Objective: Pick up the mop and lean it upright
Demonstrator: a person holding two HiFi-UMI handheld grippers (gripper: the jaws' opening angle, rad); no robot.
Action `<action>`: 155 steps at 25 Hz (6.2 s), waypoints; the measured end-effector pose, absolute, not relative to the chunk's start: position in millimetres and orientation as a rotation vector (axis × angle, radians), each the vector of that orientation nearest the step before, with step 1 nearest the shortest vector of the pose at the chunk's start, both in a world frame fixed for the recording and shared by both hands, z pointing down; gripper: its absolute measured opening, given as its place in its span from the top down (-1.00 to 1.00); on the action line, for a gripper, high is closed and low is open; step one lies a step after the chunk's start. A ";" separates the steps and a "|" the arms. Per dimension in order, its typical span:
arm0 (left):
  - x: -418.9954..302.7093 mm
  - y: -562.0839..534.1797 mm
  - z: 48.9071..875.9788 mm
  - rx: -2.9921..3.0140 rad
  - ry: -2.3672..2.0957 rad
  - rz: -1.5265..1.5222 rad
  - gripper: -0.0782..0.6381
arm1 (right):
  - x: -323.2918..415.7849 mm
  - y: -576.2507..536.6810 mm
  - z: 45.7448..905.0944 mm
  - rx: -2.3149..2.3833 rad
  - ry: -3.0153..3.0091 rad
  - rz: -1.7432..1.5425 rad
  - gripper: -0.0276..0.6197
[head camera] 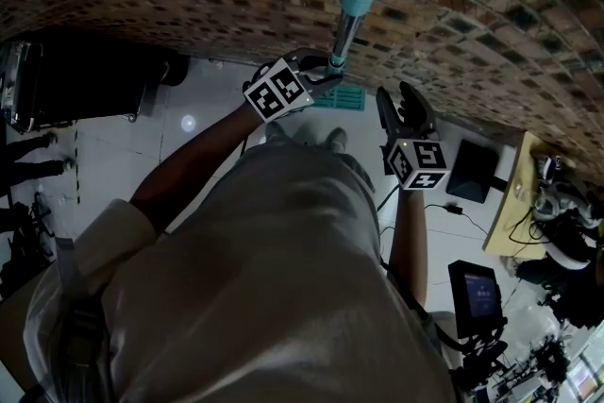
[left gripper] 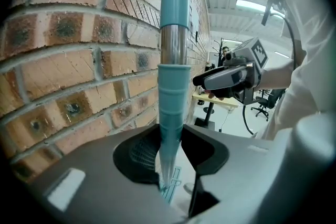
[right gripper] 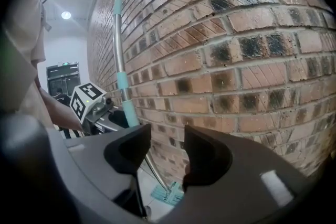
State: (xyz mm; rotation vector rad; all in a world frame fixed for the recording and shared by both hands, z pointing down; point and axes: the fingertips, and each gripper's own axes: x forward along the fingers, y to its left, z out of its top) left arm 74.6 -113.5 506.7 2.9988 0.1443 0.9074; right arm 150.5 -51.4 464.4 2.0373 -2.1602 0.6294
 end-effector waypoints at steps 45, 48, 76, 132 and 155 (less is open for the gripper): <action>76.6 -109.8 525.2 3.006 0.229 0.936 0.37 | 157.3 -30.1 494.3 2.070 -2.069 0.731 0.32; 75.9 -109.3 531.8 3.000 0.218 0.959 0.37 | 157.6 -25.4 495.2 2.070 -2.057 0.743 0.32; 71.5 -116.9 635.8 2.915 0.169 1.236 0.37 | 136.3 -36.0 474.7 1.908 -2.173 0.596 0.34; -14.3 -138.3 655.8 2.747 -0.230 1.142 0.31 | 58.0 -104.1 549.4 1.435 -2.329 0.420 0.60; -59.5 -150.3 658.3 2.586 -0.446 1.101 0.37 | 63.3 -117.8 604.9 1.336 -2.294 0.437 0.60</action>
